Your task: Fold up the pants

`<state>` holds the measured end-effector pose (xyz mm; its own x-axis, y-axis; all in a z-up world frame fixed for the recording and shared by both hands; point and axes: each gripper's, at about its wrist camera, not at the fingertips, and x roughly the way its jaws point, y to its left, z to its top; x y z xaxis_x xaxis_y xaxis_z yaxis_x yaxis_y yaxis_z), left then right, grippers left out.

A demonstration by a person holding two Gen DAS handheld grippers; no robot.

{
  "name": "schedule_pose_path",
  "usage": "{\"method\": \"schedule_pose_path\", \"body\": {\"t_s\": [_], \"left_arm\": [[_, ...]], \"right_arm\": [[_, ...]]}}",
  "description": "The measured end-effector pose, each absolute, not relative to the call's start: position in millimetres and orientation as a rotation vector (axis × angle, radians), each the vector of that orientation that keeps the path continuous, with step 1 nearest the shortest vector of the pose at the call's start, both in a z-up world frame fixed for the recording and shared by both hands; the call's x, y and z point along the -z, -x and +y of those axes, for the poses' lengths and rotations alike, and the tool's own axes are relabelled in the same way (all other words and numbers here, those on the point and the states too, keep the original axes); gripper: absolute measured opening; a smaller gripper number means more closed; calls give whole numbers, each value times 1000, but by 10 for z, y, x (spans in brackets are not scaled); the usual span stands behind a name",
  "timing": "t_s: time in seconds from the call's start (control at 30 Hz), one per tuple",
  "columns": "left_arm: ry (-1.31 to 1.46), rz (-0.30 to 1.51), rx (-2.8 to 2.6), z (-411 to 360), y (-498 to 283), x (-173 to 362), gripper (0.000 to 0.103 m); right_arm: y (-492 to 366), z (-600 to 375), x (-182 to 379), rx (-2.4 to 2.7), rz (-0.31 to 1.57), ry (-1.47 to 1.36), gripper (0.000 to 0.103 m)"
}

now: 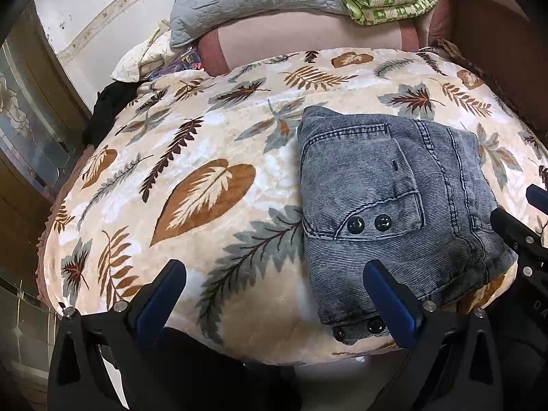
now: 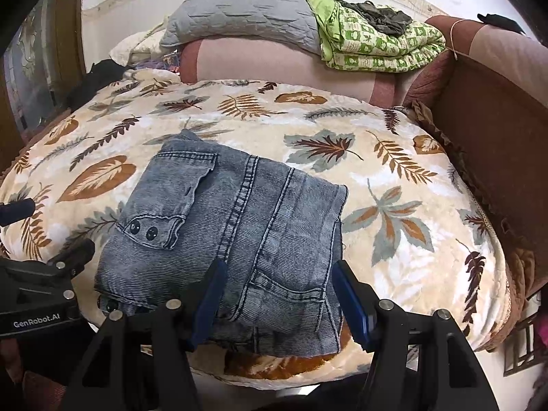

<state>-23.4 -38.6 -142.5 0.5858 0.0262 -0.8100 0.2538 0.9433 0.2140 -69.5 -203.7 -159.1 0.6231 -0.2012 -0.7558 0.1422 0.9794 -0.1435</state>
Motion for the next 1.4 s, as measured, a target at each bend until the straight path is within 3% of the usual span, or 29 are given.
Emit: {"method": "schedule_pose_path", "body": {"t_s": [1.07, 1.4], "left_arm": [[-332, 915, 145, -402, 365, 1317, 103], [-325, 956, 153, -340, 141, 1521, 103]], "right_arm": [[847, -2042, 1474, 216, 850, 75, 70], [754, -2516, 1697, 220, 892, -89, 72]]}}
